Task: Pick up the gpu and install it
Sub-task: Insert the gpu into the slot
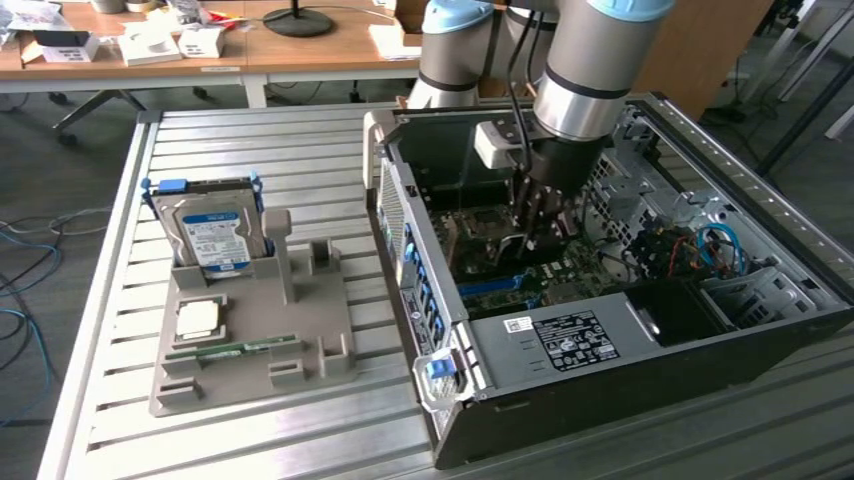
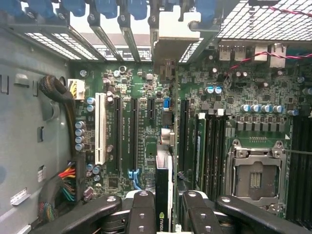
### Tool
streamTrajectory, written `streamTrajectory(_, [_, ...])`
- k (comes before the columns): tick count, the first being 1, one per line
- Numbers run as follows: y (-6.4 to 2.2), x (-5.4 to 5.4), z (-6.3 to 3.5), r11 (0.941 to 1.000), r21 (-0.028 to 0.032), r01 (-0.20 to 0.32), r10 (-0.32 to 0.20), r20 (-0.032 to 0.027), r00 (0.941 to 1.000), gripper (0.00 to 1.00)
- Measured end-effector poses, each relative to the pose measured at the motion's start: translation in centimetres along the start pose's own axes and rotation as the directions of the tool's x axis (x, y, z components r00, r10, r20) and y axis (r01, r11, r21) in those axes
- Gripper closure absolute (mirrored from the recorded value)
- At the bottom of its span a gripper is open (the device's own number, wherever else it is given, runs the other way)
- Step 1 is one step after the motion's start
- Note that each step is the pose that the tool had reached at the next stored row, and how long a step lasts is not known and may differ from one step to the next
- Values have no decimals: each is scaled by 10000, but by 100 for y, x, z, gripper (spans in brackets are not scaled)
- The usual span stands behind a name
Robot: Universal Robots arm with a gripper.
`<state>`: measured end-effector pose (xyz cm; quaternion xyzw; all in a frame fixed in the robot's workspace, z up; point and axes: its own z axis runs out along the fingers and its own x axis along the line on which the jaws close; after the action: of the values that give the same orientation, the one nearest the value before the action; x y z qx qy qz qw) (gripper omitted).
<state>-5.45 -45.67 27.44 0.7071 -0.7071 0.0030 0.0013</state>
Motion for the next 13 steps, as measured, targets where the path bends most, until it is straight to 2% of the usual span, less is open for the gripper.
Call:
streamTrajectory(2, [10,0,65,10000,0,0,0,-3,10000,74])
streamTrajectory(3, [40,-1,67,10000,0,-1,1,-1,10000,74])
streamTrajectory(13, [71,-1,68,10000,1,-1,1,0,10000,74])
